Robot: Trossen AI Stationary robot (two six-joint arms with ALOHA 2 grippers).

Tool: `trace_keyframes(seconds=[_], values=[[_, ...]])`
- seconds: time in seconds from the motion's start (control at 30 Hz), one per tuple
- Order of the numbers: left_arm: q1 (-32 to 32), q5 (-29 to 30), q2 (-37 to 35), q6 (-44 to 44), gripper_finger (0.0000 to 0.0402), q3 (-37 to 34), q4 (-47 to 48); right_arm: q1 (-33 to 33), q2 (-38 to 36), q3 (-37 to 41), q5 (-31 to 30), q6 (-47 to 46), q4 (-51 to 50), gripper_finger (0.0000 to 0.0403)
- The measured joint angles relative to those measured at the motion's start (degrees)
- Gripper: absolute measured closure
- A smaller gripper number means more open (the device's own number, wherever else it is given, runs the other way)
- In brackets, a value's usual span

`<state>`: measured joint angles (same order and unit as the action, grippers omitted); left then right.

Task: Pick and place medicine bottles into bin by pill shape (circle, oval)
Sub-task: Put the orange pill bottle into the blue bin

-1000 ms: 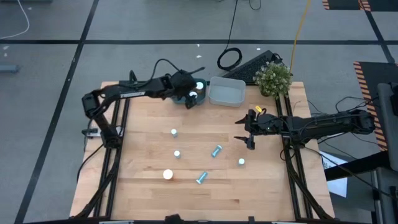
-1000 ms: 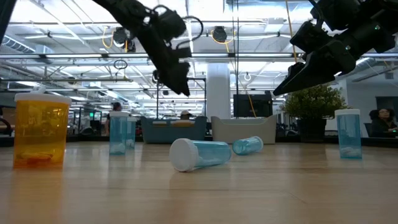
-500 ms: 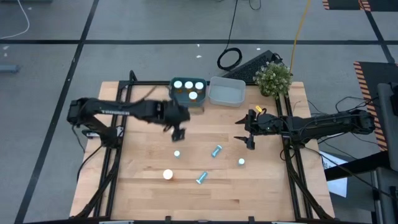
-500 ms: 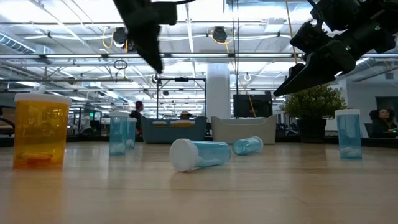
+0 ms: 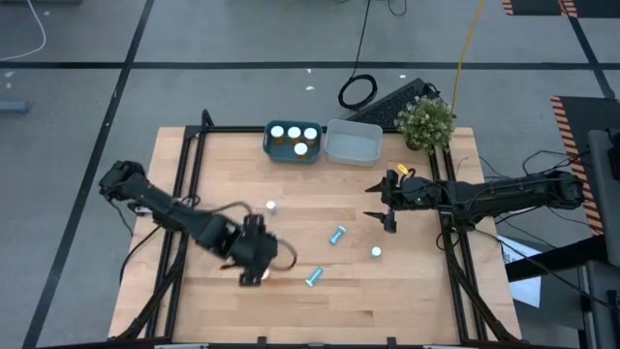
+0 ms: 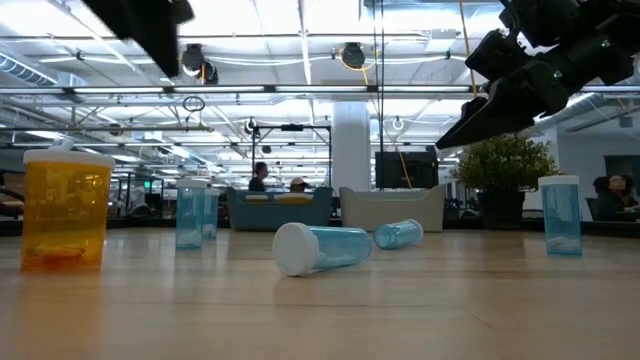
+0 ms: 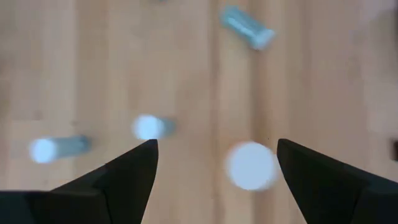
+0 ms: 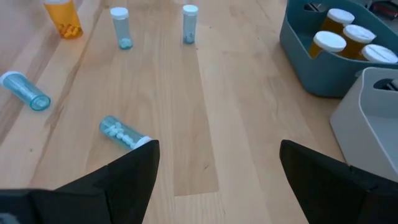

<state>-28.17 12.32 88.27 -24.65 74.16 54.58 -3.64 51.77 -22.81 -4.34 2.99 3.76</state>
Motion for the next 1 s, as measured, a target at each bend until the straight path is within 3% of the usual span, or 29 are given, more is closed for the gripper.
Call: trace_keyframes(seconds=[0.2, 0.47, 0.67, 1.0], values=[[-7.4, 4.8, 0.0, -6.7, 0.0069, -2.1, -0.4, 0.0, 0.0, 0.0, 0.0, 1.2, 1.9, 0.0078], [-10.6, 3.2, 0.0, -13.6, 0.0069, -6.4, -3.9, 0.0, 0.0, 0.0, 0.0, 1.4, 2.1, 0.0078], [-10.3, 3.7, 0.6, -11.4, 0.0069, -7.6, -10.1, 0.0, 0.0, 0.0, 0.0, 1.3, 2.1, 0.0078], [-8.7, 3.5, 5.7, -6.8, 0.0069, -7.7, -9.5, 0.0, 0.0, 0.0, 0.0, 1.2, 2.0, 0.0078]])
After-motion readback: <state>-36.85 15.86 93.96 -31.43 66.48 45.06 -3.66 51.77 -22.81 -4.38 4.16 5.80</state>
